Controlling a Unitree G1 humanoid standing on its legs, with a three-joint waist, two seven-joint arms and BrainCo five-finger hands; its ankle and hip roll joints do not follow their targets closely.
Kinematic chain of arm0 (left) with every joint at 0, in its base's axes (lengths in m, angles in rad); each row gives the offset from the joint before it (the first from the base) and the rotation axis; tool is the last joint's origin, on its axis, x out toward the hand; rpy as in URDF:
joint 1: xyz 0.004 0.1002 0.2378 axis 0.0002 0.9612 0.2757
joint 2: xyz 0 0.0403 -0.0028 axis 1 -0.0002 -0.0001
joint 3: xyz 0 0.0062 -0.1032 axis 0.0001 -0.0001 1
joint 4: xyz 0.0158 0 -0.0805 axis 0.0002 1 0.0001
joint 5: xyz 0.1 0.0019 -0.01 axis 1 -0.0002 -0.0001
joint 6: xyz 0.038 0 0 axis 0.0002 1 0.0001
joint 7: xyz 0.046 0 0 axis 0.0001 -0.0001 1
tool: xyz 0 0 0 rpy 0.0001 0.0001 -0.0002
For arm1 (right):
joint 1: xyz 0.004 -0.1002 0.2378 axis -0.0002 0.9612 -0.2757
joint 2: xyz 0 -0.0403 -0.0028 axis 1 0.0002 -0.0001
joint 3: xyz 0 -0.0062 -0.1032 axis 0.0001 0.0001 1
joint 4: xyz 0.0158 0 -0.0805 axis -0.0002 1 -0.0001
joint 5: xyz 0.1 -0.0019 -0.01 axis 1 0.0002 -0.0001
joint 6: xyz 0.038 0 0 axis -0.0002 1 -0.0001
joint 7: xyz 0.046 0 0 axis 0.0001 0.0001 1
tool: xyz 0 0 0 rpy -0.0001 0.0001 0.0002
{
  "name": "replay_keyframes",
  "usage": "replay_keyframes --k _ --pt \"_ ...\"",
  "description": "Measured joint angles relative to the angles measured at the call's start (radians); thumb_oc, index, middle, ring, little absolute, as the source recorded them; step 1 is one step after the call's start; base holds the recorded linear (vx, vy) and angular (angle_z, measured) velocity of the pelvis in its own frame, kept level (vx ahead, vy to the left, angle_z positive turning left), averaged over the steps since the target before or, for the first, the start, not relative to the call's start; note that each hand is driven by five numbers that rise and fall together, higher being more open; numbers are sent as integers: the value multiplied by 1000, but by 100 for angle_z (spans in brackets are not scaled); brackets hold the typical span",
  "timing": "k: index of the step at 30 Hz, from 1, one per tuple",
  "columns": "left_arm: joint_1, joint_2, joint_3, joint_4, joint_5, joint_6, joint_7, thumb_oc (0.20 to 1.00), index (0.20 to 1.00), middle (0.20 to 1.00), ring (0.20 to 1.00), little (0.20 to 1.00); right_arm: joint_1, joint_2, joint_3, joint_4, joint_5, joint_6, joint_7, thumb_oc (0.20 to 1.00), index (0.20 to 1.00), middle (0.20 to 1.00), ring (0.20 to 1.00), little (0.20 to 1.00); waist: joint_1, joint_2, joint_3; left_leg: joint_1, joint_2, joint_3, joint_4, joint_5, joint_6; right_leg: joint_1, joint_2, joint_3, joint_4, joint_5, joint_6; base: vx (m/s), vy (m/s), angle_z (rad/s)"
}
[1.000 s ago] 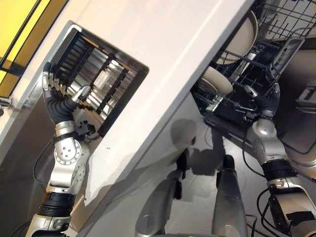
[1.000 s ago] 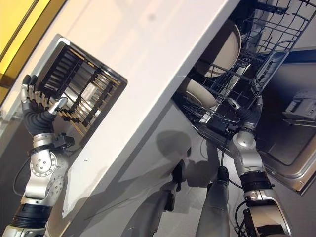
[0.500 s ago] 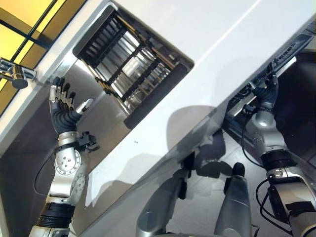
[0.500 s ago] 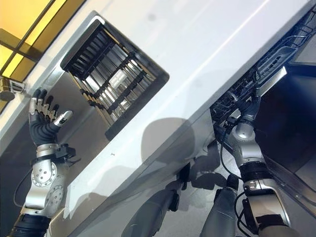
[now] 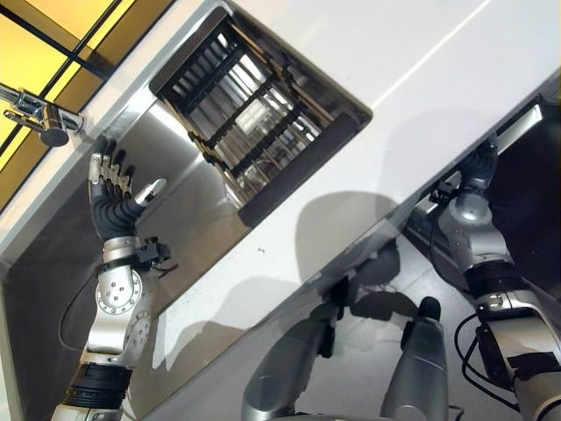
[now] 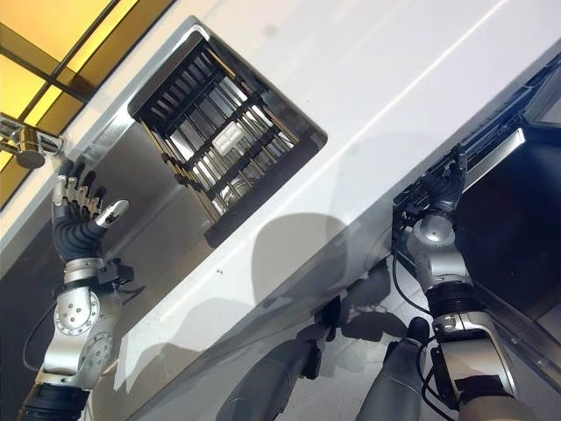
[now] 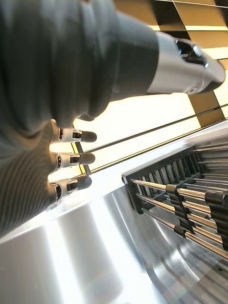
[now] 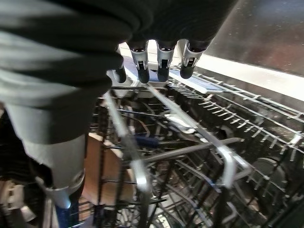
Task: Pick up plates and place into dishwasher.
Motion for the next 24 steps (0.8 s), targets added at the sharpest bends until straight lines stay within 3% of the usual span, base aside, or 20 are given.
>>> replay_keyframes --k 9,13,16,19,22,24 --pt "-43 0 0 0 -15 -8 1 1000 1000 1000 1000 1000 82 -9 -5 -115 -58 18 -72 1000 1000 1000 1000 1000 -55 -8 5 93 -18 -5 -21 17 25 129 -5 19 -59 -7 39 3 68 13" --pt "-33 -4 -1 1 -15 -6 1 1000 1000 1000 1000 1000 180 -2 -26 -179 -62 37 -87 1000 1000 1000 1000 1000 -52 -14 10 157 -10 13 -40 11 24 191 -2 17 -93 1 40 26 56 -12" --pt "-10 -5 5 0 -13 4 -14 1000 1000 1000 1000 1000 280 5 -60 -228 -79 39 -87 1000 1000 1000 1000 1000 -49 -30 21 208 2 49 -22 -24 35 244 -2 6 -121 19 34 -8 -4 -39" --pt "9 -15 8 -3 -1 11 -48 1000 1000 1000 1000 1000 413 39 -107 -279 -78 29 -88 1000 1000 1000 1000 1000 -52 -69 14 225 24 61 49 -78 30 282 4 -23 -117 16 24 -22 -165 -19" --pt "22 -11 23 -2 7 25 -82 1000 1000 1000 1000 1000 501 96 -109 -284 -77 8 -88 1000 1000 1000 1000 1000 -36 -130 -16 224 72 84 111 -123 15 296 26 -64 -128 23 -5 -107 -176 -38" --pt "21 -11 29 0 8 25 -99 1000 1000 1000 1000 1000 513 121 -108 -284 -77 -2 -90 1000 1000 1000 1000 1000 -22 -153 -39 224 114 110 136 -142 4 315 39 -105 -178 45 -18 -186 -210 -60"
